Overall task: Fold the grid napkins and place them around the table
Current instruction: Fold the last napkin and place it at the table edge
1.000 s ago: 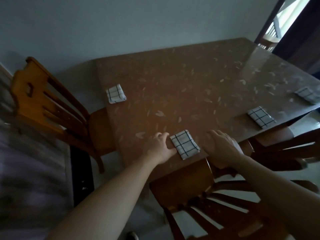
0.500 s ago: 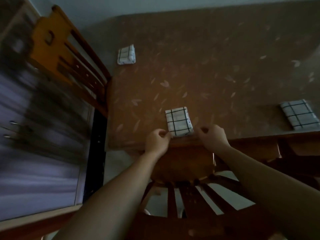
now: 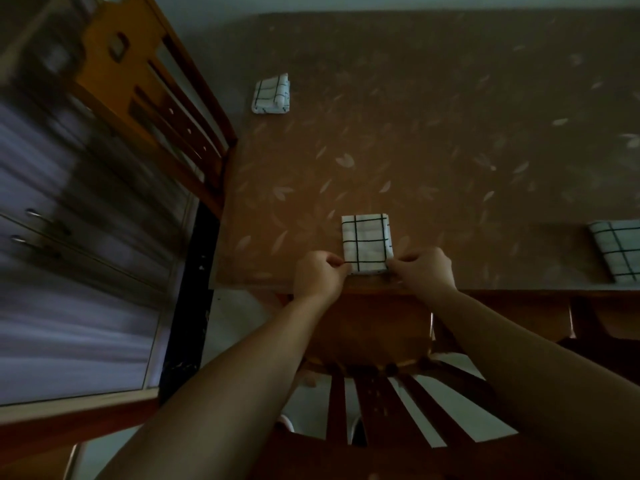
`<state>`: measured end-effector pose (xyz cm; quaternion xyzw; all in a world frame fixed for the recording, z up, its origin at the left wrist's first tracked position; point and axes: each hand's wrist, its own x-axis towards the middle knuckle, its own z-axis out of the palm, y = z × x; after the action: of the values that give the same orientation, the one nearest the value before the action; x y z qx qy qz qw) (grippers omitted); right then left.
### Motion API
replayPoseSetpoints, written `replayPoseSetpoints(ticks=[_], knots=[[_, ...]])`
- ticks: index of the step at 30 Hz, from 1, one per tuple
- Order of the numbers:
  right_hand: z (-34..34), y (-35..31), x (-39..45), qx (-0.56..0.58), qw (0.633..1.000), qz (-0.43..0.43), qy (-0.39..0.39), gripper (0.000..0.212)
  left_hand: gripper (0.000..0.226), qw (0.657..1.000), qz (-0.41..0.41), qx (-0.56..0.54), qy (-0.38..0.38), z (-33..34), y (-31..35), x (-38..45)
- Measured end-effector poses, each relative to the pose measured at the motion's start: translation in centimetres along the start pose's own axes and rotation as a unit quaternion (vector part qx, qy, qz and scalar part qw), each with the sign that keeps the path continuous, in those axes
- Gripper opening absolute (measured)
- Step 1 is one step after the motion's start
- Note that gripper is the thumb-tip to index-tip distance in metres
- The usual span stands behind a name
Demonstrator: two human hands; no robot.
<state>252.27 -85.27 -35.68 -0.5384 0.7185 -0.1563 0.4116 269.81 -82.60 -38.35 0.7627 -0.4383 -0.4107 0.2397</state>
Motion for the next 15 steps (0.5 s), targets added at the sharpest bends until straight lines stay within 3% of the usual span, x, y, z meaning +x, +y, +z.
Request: replayPoseSetpoints(ticks=[15], knots=[[1.7, 0.1, -0.8, 0.032, 0.999, 0.011, 0.000, 0.009, 0.017, 0.999, 0.023, 0.033, -0.006, -1.1, -0.7, -0.1]])
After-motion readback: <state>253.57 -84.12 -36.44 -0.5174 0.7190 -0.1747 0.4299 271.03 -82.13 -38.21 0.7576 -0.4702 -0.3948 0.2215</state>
